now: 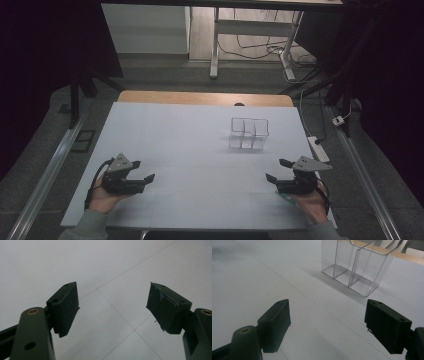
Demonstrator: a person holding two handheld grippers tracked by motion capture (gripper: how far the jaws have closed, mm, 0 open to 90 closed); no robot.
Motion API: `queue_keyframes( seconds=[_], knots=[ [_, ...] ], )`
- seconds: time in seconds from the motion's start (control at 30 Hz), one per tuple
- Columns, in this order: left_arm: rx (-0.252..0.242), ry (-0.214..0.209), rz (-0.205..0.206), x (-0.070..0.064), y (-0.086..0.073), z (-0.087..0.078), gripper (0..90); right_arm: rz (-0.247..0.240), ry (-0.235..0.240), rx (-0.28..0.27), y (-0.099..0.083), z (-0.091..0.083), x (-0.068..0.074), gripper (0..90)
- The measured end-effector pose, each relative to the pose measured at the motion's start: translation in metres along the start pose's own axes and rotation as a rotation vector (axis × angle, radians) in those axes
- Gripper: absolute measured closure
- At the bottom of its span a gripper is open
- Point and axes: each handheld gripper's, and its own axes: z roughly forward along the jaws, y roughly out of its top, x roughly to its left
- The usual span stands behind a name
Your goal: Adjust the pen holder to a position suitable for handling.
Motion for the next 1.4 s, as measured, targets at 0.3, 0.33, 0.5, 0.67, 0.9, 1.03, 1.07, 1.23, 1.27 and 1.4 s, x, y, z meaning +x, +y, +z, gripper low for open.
queue_keyframes(
  seconds=[0.3, 0.33, 0.5, 0.67, 0.9, 1.03, 1.07, 1.23, 1.27, 1.4],
  knots=[
    [0.001, -0.002, 0.010, 0.0022, -0.0001, 0.0000, 25.6, -0.012, -0.005, 0.016, -0.0005, 0.0018, 0.0026, 21.1],
    [0.001, -0.002, 0.009, 0.0024, -0.0002, 0.0000, 25.6, -0.015, -0.003, 0.017, -0.0005, 0.0021, 0.0029, 21.2],
    [-0.005, -0.001, 0.006, 0.0031, -0.0003, -0.0009, 25.6, -0.015, -0.009, 0.019, -0.0003, 0.0023, 0.0023, 21.6],
    [-0.005, -0.001, 0.013, 0.0019, -0.0013, -0.0013, 25.6, -0.017, -0.021, 0.018, 0.0011, 0.0009, 0.0037, 21.8],
    [-0.006, 0.002, 0.017, 0.0013, -0.0006, -0.0019, 25.6, -0.019, -0.008, 0.011, 0.0026, 0.0010, 0.0061, 22.1],
    [-0.006, 0.001, 0.021, 0.0009, -0.0004, -0.0015, 25.7, -0.023, -0.008, 0.024, 0.0039, 0.0007, 0.0061, 22.1],
    [-0.005, 0.001, 0.021, 0.0007, -0.0005, -0.0013, 25.7, -0.022, -0.006, 0.020, 0.0042, 0.0008, 0.0062, 22.2],
    [-0.002, 0.001, 0.028, -0.0001, -0.0007, -0.0007, 25.8, -0.027, -0.007, 0.030, 0.0070, 0.0000, 0.0065, 22.2],
    [-0.002, 0.001, 0.028, 0.0000, -0.0007, -0.0007, 25.7, -0.029, -0.010, 0.034, 0.0073, -0.0001, 0.0066, 22.2],
    [0.000, 0.001, 0.033, 0.0003, -0.0010, -0.0004, 25.8, -0.028, -0.010, 0.039, 0.0080, -0.0001, 0.0067, 22.2]
  ],
)
